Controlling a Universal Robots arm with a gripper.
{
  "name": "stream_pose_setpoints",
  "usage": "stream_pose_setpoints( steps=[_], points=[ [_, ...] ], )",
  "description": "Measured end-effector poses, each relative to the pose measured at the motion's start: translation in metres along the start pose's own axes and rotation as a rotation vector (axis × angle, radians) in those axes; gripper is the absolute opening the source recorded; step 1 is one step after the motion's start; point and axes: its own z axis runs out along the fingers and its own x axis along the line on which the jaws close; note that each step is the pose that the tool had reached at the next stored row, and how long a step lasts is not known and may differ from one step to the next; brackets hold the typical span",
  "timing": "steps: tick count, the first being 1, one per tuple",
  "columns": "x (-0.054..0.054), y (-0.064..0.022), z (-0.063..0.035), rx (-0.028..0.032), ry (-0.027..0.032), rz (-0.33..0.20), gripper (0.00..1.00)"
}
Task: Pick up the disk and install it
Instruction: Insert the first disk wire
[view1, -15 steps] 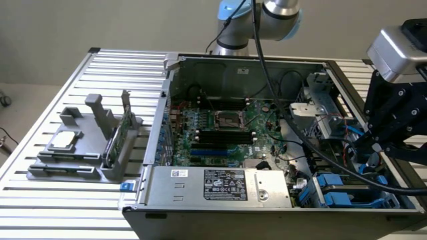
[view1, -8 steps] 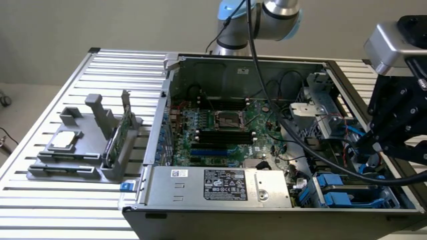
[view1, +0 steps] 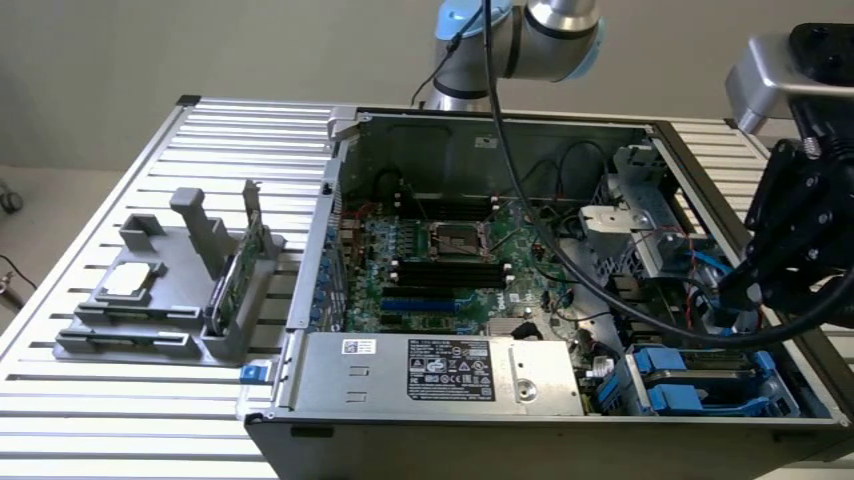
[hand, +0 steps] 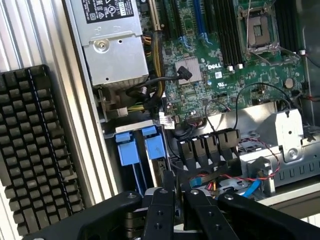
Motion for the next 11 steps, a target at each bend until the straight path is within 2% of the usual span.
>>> stream_pose_setpoints(
  steps=[11],
  points=[
    [0.0,0.0,0.0,0.0268,0.0002,0.197,0.17]
  ],
)
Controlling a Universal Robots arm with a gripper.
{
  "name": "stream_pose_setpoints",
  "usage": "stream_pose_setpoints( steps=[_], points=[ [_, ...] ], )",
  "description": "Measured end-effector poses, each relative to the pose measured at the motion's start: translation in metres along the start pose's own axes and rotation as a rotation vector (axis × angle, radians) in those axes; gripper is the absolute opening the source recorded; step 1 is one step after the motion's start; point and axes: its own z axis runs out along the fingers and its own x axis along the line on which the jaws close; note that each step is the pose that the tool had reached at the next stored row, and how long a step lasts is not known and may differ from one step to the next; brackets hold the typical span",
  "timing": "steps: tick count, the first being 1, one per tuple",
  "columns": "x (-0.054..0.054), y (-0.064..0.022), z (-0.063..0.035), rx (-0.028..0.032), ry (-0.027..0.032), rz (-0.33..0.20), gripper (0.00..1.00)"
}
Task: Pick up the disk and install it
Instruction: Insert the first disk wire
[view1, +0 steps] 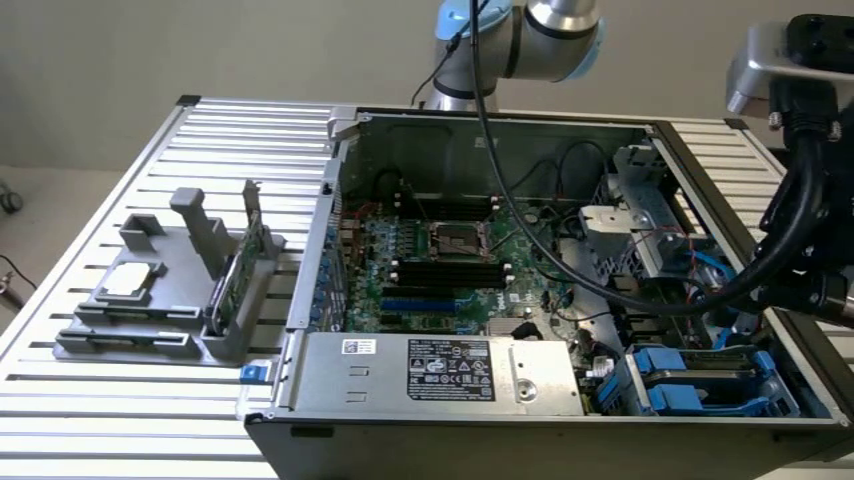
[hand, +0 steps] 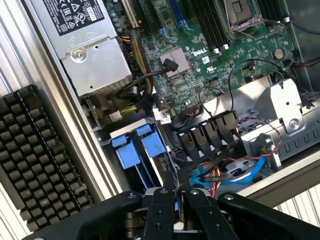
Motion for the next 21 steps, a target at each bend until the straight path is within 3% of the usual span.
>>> stream_pose_setpoints(
  steps=[21],
  points=[
    [0.0001,0.0,0.0009,0.0472,0.0009,0.354,0.12]
  ],
)
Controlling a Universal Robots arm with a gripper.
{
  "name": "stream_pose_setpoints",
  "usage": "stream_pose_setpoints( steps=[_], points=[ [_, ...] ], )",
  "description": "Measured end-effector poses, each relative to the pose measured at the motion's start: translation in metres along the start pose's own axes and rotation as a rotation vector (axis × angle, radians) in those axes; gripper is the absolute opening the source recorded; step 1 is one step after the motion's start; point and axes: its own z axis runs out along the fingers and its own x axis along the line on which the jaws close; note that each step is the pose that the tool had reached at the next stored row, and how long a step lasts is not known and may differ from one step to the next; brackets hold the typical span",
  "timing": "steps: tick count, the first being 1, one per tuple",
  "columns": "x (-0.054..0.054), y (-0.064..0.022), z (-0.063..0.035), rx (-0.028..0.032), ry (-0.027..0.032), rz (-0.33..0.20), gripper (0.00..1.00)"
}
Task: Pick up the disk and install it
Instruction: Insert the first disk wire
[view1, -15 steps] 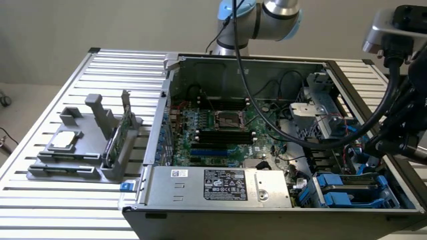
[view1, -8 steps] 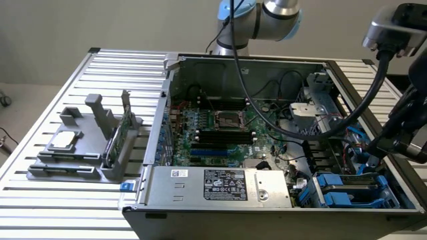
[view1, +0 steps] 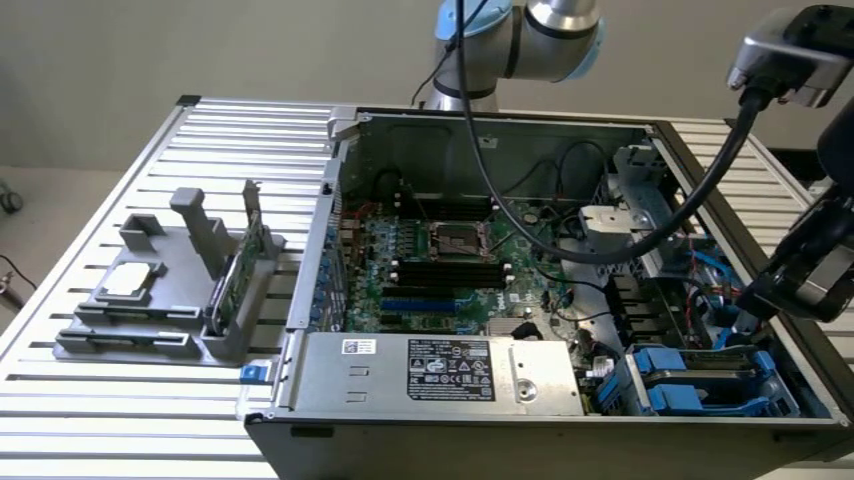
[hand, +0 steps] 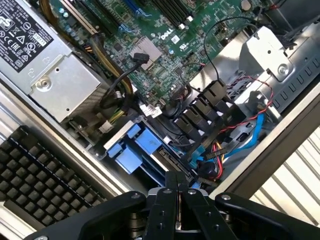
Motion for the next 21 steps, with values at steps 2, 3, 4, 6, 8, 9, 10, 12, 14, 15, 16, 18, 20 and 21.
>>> stream_pose_setpoints(
  steps=[2,3,4,6,8,9,10,12,14,15,16,18,20,21],
  points=[
    [0.0,0.0,0.0002,0.0043,0.0002,0.031,0.18],
    [0.0,0.0,0.0003,0.0065,0.0002,0.047,0.18],
    [0.0001,0.0,0.0005,0.0085,0.0002,0.063,0.18],
    [0.0001,0.0,0.0008,0.0128,0.0002,0.095,0.2],
    [0.0001,0.0,0.001,0.0171,0.0003,0.127,0.27],
    [0.0002,0.0,0.0011,0.0193,0.0004,0.142,0.27],
    [0.0002,0.0,0.0014,0.0214,0.0004,0.158,0.27],
    [0.0002,0.0,0.0018,0.0258,0.0004,0.191,0.27],
    [0.0003,0.0,0.0024,0.0307,0.0005,0.227,0.27],
    [0.0004,0.0,0.0027,0.0329,0.0004,0.244,0.27],
    [0.0004,0.0,0.0031,0.0352,0.0003,0.261,0.27],
    [0.0005,0.0,0.0036,0.0399,0.0004,0.295,0.27],
    [0.0006,0.0,0.0043,0.0445,0.0004,0.329,0.27],
    [0.0007,0.0,0.0047,0.0466,0.0003,0.345,0.27]
  ],
)
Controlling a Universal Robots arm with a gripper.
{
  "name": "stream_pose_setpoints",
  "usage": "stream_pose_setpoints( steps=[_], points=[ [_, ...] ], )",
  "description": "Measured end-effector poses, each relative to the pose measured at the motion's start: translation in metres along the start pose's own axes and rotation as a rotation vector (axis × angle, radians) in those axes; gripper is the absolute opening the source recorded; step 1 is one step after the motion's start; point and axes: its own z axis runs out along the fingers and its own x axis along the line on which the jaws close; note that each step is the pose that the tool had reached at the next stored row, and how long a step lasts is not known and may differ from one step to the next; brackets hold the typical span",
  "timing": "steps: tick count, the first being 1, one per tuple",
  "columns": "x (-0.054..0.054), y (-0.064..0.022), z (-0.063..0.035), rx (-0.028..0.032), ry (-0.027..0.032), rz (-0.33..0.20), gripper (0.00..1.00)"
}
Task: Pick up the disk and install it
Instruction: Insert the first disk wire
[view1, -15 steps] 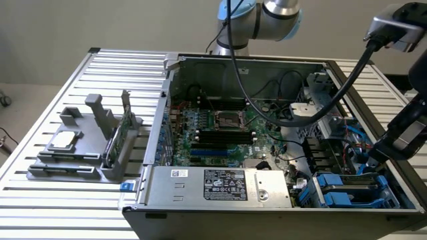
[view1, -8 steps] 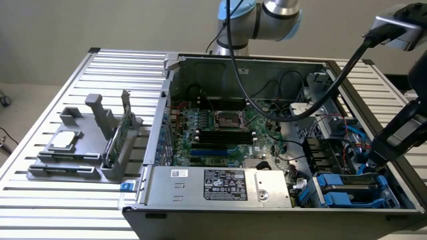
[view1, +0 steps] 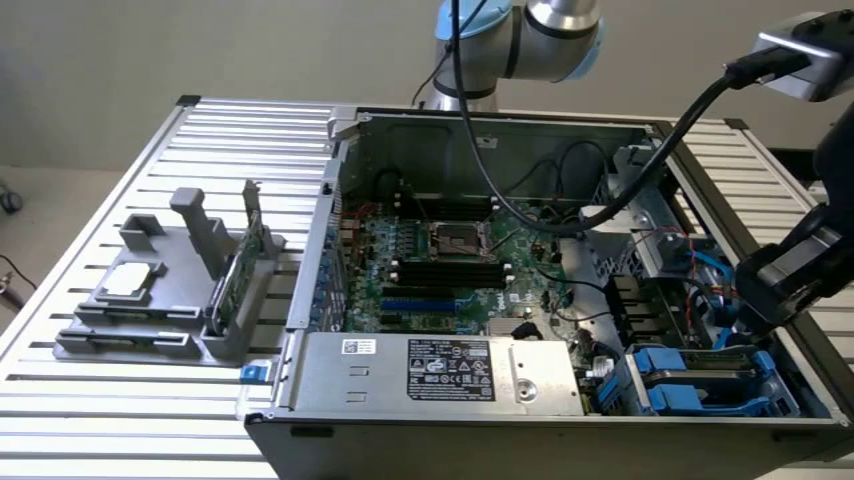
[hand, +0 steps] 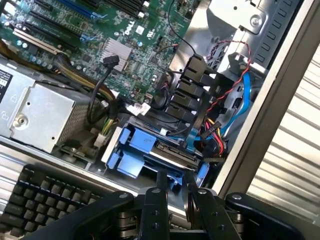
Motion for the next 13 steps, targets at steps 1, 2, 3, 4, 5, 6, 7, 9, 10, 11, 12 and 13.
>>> stream_pose_setpoints(
  steps=[1,2,3,4,5,6,7,9,10,11,12,13],
  points=[
    [0.0,0.0,0.0004,0.0019,0.0,0.015,0.27],
    [0.0001,0.0,0.0007,0.004,0.0001,0.029,0.27],
    [0.0001,0.0,0.0008,0.0057,0.0001,0.041,0.27],
    [0.0001,0.0001,0.001,0.0072,0.0001,0.053,0.27],
    [0.0001,0.0001,0.0011,0.0084,0.0001,0.062,0.27],
    [0.0,0.0002,0.0012,0.0094,0.0001,0.069,0.27],
    [-0.0001,0.0002,0.0012,0.0104,0.0001,0.076,0.27],
    [-0.0002,0.0004,0.0014,0.0123,0.0006,0.092,0.27],
    [-0.0002,0.0005,0.0014,0.0131,0.0013,0.099,0.27],
    [-0.0002,0.0007,0.0016,0.0133,0.0031,0.106,0.27],
    [-0.0002,0.0008,0.0018,0.0129,0.0056,0.111,0.27],
    [-0.0003,0.001,0.002,0.0124,0.0085,0.116,0.27]
  ],
)
